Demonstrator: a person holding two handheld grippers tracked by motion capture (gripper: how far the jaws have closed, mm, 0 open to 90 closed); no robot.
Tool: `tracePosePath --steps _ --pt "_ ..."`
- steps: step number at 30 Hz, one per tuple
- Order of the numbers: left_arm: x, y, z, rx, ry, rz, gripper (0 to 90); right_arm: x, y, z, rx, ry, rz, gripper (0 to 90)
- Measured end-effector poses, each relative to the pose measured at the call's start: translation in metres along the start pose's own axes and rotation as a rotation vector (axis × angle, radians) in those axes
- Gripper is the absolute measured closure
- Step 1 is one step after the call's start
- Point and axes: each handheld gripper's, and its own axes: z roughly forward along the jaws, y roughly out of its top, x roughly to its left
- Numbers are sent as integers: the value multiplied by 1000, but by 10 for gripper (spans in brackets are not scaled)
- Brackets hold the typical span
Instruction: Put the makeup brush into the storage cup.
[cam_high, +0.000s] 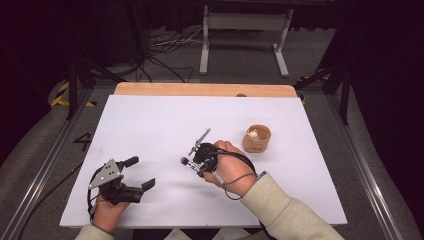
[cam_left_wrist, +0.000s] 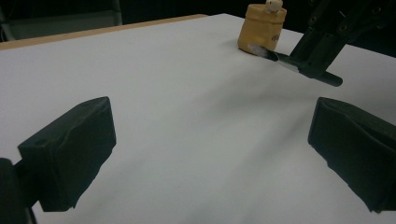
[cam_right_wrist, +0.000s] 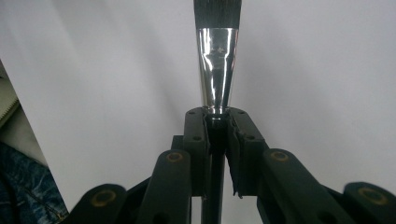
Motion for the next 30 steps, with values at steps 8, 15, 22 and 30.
tracePosePath --steps 8,15,22,30 --pt "0 0 0 -4 3 3 14 -4 -7 -10 -109 -25 20 795" --pt "0 0 0 -4 4 0 14 -5 -14 -21 -233 -51 48 795" --pt "0 0 0 -2 3 -1 14 -5 -21 -29 -351 -85 102 795" --pt "0 0 0 -2 4 0 14 -13 -33 -37 -551 -103 179 795"
